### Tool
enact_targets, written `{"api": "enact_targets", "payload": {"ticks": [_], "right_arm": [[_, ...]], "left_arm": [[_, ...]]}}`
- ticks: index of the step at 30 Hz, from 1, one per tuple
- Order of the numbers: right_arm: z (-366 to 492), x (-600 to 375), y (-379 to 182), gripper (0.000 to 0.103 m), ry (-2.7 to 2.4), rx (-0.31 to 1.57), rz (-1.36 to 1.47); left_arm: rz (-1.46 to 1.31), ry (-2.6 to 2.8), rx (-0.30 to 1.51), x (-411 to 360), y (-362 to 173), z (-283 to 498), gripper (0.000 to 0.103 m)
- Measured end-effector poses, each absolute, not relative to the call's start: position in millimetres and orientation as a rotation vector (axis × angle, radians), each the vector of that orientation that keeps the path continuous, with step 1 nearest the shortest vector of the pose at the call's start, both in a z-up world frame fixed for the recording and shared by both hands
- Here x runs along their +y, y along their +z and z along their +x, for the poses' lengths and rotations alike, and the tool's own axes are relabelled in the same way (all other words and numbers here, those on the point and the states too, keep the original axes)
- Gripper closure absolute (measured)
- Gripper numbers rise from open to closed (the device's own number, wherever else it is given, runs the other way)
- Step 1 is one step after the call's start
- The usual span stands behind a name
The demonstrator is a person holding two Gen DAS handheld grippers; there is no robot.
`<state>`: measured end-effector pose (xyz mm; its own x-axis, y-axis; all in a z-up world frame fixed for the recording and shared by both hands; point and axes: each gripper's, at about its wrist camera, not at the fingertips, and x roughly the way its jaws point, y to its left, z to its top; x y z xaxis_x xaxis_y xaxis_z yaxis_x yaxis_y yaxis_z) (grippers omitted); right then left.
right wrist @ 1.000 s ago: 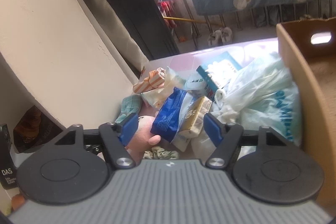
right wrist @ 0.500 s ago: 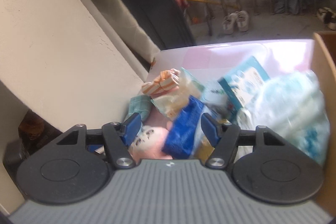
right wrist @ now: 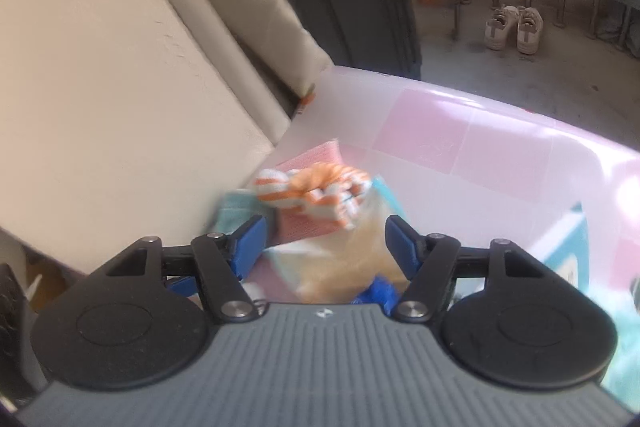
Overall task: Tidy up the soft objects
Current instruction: 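Reach the right gripper into the pile and grasp the bag of wooden sticks, then carry the stick bag with the right gripper and drop it into the cardboard box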
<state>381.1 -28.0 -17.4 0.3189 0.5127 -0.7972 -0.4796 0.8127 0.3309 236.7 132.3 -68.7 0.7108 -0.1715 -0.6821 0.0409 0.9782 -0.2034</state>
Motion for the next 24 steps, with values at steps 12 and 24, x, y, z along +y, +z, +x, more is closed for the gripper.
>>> {"api": "enact_targets", "payload": {"ticks": [12,24], "right_arm": [[425,-27,-86,0.043,0.645,1.162,0.048],[406,-50,-46,0.073,0.68,1.056,0.171]], "left_arm": [[-0.3,-0.092,0.974,131,-108,303,0.067],[-0.256,-0.028,0.809,123,-59,268,0.09]]}}
